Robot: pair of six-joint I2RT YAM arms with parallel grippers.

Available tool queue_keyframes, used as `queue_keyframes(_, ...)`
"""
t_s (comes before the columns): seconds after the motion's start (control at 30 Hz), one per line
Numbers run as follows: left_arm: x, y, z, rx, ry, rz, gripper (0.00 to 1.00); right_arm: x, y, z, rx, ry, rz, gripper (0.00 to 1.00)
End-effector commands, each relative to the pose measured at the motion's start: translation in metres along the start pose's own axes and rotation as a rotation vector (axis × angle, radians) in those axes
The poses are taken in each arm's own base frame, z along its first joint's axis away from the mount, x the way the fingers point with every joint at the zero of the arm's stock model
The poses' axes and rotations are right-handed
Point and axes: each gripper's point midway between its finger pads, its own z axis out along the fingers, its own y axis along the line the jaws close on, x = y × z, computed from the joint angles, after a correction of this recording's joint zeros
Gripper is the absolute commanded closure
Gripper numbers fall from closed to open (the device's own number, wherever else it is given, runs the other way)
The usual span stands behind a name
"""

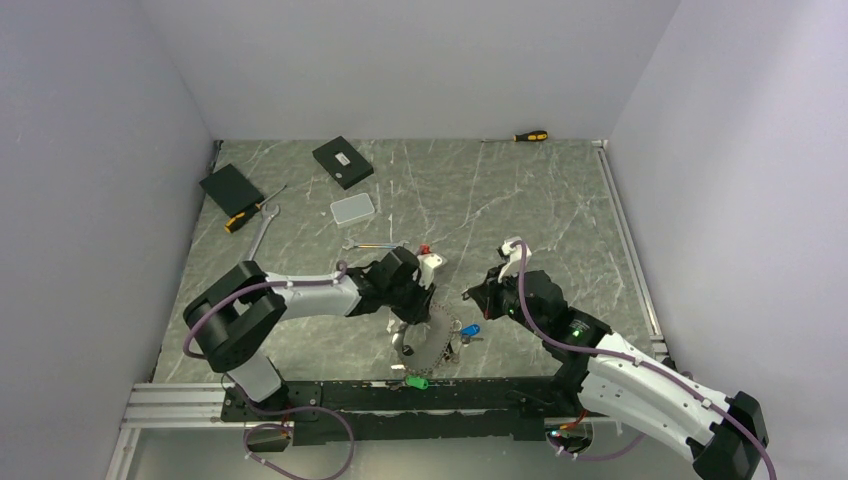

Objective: Put the keys on the keyring

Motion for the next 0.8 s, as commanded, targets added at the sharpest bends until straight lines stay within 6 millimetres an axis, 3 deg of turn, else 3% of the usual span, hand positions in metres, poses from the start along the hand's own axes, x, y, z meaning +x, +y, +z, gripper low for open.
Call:
queue_keyframes(0.0, -0.045, -0.003, -0.007, -0.036, -0.200, 0.026, 0.71, -0.004, 0.001, -0.002, 0.000, -0.021, 0.011, 1.00)
queue_keyframes(0.27, -0.052, 0.005, -0.004, -0.092, -0.257, 0.038, 0.73, -0.005, 0.000, -0.003, 0.003, -0.024, 0.010, 1.00)
queue_keyframes(0.77, -0.051, -0.006, 0.009, -0.041, -0.177, 0.034, 0.90, -0.005, 0.000, -0.004, 0.002, -0.027, 0.010, 1.00)
